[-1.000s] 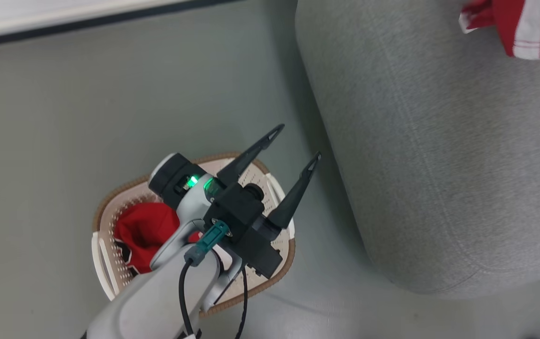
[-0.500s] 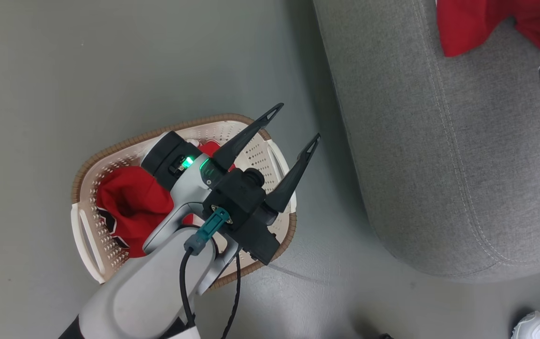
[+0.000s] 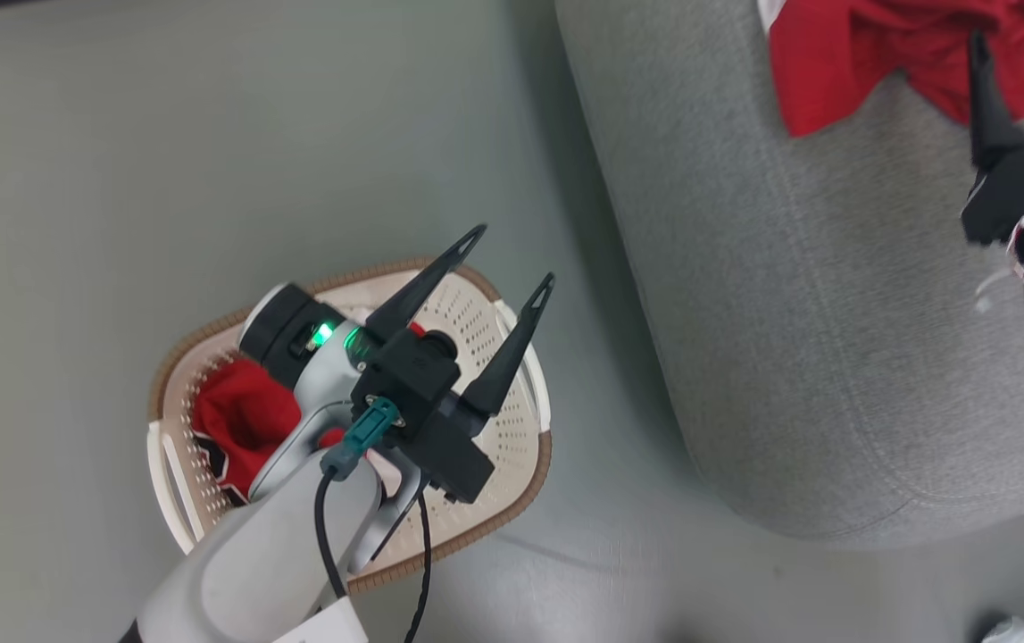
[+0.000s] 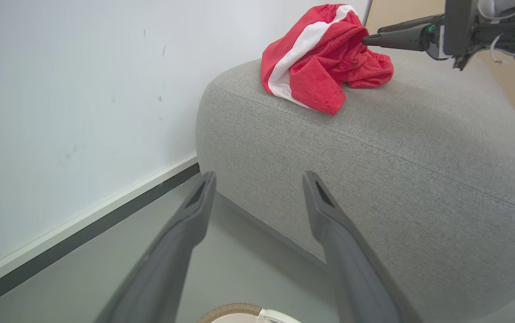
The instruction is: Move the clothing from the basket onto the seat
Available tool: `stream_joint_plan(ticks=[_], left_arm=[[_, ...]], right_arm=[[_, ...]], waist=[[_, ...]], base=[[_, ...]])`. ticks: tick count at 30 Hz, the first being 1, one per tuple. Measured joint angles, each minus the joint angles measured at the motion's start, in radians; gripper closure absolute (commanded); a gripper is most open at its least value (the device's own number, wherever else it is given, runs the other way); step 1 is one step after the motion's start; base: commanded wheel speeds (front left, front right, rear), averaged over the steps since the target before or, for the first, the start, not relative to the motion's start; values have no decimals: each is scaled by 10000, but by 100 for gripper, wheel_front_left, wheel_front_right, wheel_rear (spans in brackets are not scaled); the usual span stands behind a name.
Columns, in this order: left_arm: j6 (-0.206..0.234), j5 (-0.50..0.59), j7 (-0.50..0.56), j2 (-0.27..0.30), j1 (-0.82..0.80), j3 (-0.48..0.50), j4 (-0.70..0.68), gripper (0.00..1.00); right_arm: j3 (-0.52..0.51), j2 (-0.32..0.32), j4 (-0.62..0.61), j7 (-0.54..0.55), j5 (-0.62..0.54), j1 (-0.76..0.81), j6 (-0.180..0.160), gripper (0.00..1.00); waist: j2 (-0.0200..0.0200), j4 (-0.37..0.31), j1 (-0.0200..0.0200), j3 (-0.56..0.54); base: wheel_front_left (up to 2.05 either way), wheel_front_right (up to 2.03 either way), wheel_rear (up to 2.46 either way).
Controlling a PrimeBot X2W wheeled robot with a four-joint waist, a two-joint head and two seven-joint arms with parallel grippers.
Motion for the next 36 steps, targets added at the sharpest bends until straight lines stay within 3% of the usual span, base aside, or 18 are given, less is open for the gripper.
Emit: stream_joint_plan(ticks=[9,29,36], left_arm=[[169,-527,-184,-159,631,399,616,0],[696,-1806,-360,-257,3033,1929,1482,0],[869,-2117,-360,-82,4193,2660,1239,0]], right_arm=[[276,35,-311,-6,-98,982,46,0],[385,1327,-2337,-6,52,4029,82,0],[451,1659,-3346,-6,-8,5438,-351,0]], waist=[[-1,34,-1,-1114],[-3,1050,-2,-3915],[-3,1504,-2,-4885]], base=[[0,0,0],[0,0,0],[0,0,0]])
